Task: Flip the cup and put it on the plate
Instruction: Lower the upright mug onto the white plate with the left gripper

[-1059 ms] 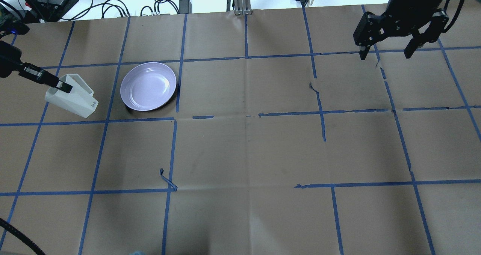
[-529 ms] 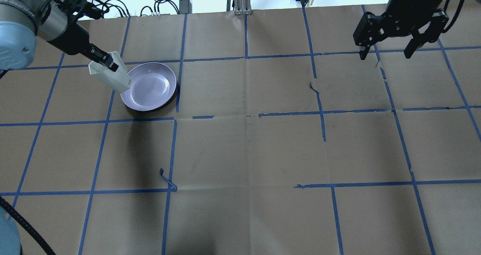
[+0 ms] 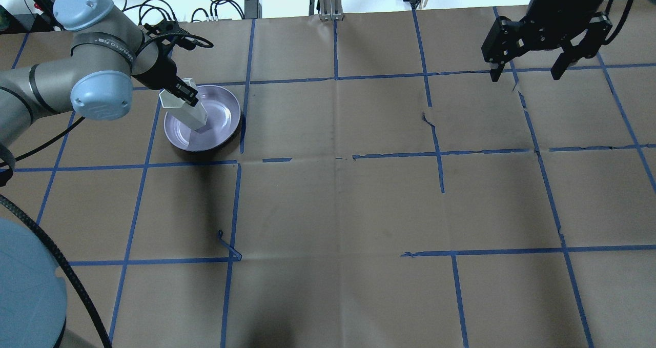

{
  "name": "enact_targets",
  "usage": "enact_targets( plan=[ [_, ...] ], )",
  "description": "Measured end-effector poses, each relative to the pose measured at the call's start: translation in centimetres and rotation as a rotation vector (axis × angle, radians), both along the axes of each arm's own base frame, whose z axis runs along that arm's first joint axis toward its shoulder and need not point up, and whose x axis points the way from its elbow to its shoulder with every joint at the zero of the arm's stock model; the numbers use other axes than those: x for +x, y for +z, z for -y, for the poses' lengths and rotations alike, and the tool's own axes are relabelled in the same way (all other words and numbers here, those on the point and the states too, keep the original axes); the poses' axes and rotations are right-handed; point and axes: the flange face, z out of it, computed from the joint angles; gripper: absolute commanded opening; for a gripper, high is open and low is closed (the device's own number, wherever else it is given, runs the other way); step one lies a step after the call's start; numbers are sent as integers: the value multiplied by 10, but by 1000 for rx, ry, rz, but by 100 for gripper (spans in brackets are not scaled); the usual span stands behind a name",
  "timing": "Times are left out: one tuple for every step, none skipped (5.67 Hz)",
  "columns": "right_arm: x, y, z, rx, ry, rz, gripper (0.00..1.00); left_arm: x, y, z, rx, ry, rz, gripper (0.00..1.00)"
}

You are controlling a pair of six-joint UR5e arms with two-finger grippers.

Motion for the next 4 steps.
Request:
enact_targets(
  plan=[
    [0,0,0,0,0,0,100,-4,-6,-1,11,16,-1,43],
    [0,0,0,0,0,0,100,-5,-10,-1,19,27,-3,98],
    [0,0,0,0,0,0,100,-5,-10,-2,24,42,-5,99],
    [0,0,0,0,0,0,100,-7,-1,-4,28,81,-10,99]
  ],
)
